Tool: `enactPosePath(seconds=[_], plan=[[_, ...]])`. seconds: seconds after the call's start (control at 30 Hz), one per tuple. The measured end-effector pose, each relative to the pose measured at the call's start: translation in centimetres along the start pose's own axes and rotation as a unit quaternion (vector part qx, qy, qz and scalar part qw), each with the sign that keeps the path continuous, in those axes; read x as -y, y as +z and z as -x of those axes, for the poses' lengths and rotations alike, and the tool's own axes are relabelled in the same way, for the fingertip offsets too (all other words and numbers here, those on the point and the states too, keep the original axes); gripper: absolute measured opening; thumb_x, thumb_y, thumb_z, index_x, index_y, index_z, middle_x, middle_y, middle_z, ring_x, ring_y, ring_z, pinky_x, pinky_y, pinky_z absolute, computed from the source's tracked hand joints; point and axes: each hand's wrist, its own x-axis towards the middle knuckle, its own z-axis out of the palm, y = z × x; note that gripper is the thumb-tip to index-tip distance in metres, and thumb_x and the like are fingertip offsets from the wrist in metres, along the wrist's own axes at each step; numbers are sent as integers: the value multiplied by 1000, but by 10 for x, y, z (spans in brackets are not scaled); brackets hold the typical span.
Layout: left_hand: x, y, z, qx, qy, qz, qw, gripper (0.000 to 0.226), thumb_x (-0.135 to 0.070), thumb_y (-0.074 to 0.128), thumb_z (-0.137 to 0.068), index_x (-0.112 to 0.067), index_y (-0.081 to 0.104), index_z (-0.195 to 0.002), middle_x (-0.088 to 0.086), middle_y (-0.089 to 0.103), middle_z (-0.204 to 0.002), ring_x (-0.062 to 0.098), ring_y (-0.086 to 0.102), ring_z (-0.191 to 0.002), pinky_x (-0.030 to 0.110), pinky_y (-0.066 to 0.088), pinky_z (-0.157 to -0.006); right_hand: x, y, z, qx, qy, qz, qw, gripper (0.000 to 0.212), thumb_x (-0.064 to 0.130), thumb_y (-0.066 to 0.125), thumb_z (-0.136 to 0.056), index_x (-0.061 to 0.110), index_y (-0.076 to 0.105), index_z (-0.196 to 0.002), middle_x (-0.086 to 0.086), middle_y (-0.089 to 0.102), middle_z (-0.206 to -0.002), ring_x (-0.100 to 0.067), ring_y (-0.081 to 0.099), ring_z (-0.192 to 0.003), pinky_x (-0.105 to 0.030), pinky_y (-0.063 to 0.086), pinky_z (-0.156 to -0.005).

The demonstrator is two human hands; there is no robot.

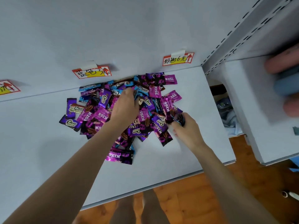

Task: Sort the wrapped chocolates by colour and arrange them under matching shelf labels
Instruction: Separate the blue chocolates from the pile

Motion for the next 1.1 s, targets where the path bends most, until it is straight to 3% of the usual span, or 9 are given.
enactPosePath(seconds=[0.07,0.23,0.33,0.47,0.57,0.73,0.8,0.9,1.1], plan=[[5,-3,-9,-38,-4,-47,998,33,-19,43,-98,-3,44,-127,21,52,-117,35,55,-97,37,39,-70,-1,0,-1,-6,-12,22,1000,14,12,57,-84,22,49,-79,7,56,-72,-4,55,-61,-9,41,-49],[14,-2,-16,21,27,-159,987,41,-25,41,-99,-11,39,-138,21,50,-119,39,54,-101,40,42,-72,9,9,-12,0,-70,62,996,5,19,55,-91,18,51,-92,15,55,-76,-1,55,-70,-4,41,-55],[19,-2,-6,36,41,-133,990,39,-25,44,-98,-9,43,-134,20,51,-116,37,55,-99,36,38,-69,28,19,-29,6,-127,121,984,13,17,51,-93,11,57,-102,-3,64,-93,-19,60,-87,-20,45,-69],[30,-8,15,42,51,-40,997,30,-22,45,-98,-4,52,-122,16,57,-104,31,56,-88,36,44,-69,56,40,-65,1,-218,267,938,29,23,51,-93,8,55,-118,-13,55,-114,-23,52,-103,-26,38,-78],[39,-18,28,-5,25,51,998,22,-17,47,-97,-2,55,-112,10,57,-90,21,49,-70,28,36,-58,72,56,-84,16,-234,328,915,33,24,53,-93,6,52,-120,-13,51,-119,-26,52,-105,-34,42,-82],[53,-29,24,-43,1,47,998,17,-17,52,-95,-3,55,-104,3,51,-86,17,46,-71,22,32,-55,76,66,-91,39,-212,391,895,34,25,57,-91,6,51,-118,-15,52,-114,-29,54,-102,-32,41,-75],[55,-30,14,-48,8,15,999,21,-17,53,-94,-3,56,-110,9,57,-95,22,50,-80,27,36,-65,73,64,-88,49,-198,382,902,29,27,56,-90,4,53,-107,-14,54,-106,-28,54,-95,-30,37,-68],[53,-29,-6,-41,32,-63,997,33,-18,52,-95,-8,52,-126,17,57,-111,33,56,-95,38,44,-72,68,54,-78,52,-160,268,949,21,24,55,-89,5,49,-82,-10,53,-80,-23,51,-72,-29,32,-50],[48,-28,-35,16,37,-197,980,40,-21,53,-94,-19,48,-134,17,53,-119,36,55,-103,42,45,-74,56,34,-62,79,-115,135,981,15,14,48,-93,10,48,-79,5,49,-67,-3,47,-58,-9,33,-42]])
